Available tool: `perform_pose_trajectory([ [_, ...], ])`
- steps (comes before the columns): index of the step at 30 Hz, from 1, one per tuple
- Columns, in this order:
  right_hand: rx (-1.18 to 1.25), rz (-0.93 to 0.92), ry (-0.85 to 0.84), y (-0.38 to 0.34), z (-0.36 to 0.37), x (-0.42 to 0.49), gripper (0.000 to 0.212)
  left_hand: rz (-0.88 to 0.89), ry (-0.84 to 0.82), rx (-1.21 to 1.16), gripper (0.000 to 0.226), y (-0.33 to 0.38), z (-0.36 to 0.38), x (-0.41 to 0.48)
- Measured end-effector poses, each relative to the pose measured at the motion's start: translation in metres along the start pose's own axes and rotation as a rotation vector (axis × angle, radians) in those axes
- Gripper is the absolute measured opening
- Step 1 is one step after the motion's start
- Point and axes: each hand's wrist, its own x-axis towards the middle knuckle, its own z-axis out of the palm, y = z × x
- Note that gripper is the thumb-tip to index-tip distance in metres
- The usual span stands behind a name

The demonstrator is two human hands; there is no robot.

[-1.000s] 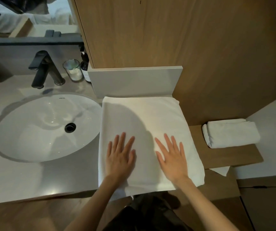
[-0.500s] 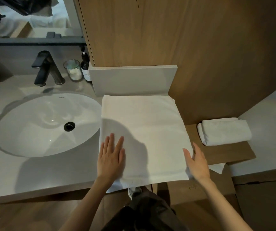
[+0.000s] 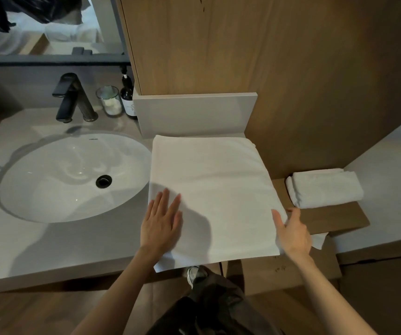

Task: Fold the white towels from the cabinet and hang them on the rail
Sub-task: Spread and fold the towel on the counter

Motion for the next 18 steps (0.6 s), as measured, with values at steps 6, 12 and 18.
perform_pose_trajectory([
  [6, -0.213, -0.447, 0.221, -0.025, 0.006, -0.016, 0.048, 0.090, 0.086, 0.047, 0.056, 0.022, 0.009, -0.019],
  [12, -0.296, -0.708, -0.260, -0.073, 0.046, -0.061, 0.053, 0.131, 0.047, 0.085, 0.052, 0.037, 0.033, -0.032],
  [18, -0.353, -0.657, -0.235, -0.031, 0.036, -0.040, 0.055, 0.225, 0.001, 0.200, 0.055, 0.000, 0.018, -0.044],
])
